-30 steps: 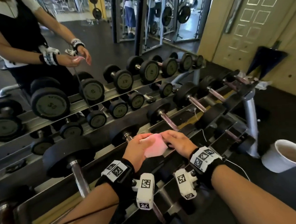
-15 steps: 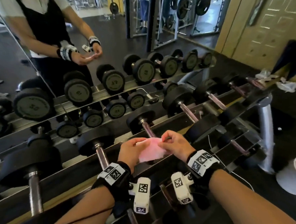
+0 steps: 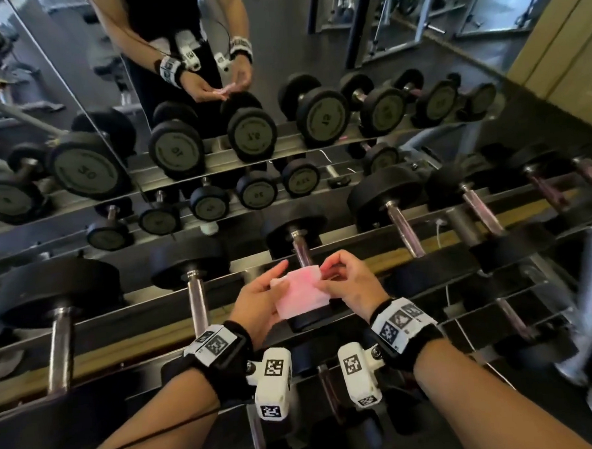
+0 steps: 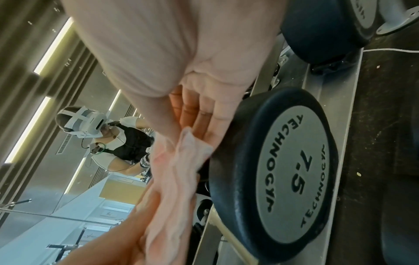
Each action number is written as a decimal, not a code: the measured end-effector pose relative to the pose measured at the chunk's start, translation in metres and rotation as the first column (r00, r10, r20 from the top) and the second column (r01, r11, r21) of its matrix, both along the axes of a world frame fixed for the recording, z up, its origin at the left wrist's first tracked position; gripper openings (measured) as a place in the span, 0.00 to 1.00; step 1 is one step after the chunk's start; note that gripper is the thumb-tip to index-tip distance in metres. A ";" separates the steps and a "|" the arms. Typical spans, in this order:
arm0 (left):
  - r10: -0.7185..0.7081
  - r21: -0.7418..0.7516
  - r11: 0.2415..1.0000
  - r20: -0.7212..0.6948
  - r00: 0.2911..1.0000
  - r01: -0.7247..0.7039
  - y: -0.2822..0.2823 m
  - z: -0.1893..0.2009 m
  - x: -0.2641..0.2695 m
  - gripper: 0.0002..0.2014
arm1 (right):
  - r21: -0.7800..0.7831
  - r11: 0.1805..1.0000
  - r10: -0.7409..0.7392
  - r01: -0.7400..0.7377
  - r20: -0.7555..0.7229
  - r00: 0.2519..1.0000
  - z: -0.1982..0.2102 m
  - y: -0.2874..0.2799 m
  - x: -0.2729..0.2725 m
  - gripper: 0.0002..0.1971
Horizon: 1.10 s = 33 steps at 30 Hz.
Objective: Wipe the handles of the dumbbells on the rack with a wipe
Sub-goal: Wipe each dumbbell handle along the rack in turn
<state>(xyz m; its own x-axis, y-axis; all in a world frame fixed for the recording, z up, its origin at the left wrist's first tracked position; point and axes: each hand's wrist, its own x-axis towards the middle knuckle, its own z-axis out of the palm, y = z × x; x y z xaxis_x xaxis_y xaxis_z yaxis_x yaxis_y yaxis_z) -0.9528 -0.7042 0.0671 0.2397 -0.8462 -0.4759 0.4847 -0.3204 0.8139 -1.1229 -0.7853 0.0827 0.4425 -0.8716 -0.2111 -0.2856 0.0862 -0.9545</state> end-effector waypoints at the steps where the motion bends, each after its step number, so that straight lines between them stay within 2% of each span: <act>1: 0.007 -0.004 1.000 0.091 0.996 -0.006 -0.003 -0.003 0.003 0.21 | 0.000 1.000 -0.014 0.014 0.032 0.999 -0.001 -0.002 0.000 0.14; 3: 0.002 -0.002 1.000 0.264 0.965 -0.002 -0.010 -0.010 0.012 0.22 | -0.046 0.998 -0.036 0.038 0.034 0.999 -0.002 -0.006 -0.003 0.14; 5: 0.001 0.003 1.000 0.371 0.928 -0.003 -0.018 -0.015 0.021 0.23 | -0.113 0.993 -0.025 0.022 -0.028 0.999 -0.005 -0.007 -0.010 0.13; 10: 0.016 -0.034 0.999 0.447 0.895 0.000 -0.044 -0.018 0.037 0.19 | -0.117 0.993 0.002 -0.024 -0.190 0.982 -0.016 -0.003 -0.027 0.11; 13: 0.004 0.003 1.000 0.551 0.834 -0.007 -0.061 -0.026 0.035 0.16 | -0.096 0.995 -0.003 -0.022 -0.256 0.967 -0.023 0.003 -0.031 0.14; 16: -0.008 0.026 1.000 0.556 0.831 -0.008 -0.072 -0.033 0.029 0.16 | -0.079 0.997 -0.047 0.025 -0.291 0.956 -0.030 0.010 -0.032 0.17; 19: -0.066 0.044 0.998 0.649 0.758 0.048 -0.078 -0.038 0.022 0.17 | -0.028 0.992 -0.127 0.125 -0.270 0.954 -0.038 0.015 -0.032 0.21; 24: -0.067 0.055 0.998 0.686 0.725 0.040 -0.081 -0.045 0.010 0.19 | 0.007 0.983 -0.174 0.182 -0.263 0.949 -0.046 0.016 -0.034 0.22; 28: -0.072 0.031 0.997 0.639 0.766 0.068 -0.081 -0.051 0.008 0.16 | 0.003 0.981 -0.186 0.192 -0.254 0.949 -0.047 0.019 -0.034 0.22; 33: -0.142 0.033 0.987 0.653 0.744 0.160 -0.068 -0.051 0.005 0.14 | -0.004 0.981 -0.190 0.195 -0.239 0.952 -0.046 0.024 -0.033 0.21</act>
<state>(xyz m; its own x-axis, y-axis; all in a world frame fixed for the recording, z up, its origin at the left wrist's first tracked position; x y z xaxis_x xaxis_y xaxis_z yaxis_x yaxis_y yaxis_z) -0.9476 -0.7726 0.0163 0.3520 -0.9069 -0.2316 -0.2181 -0.3201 0.9219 -1.1558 -0.7617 0.0368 0.2022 -0.9299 -0.3073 -0.4795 0.1796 -0.8589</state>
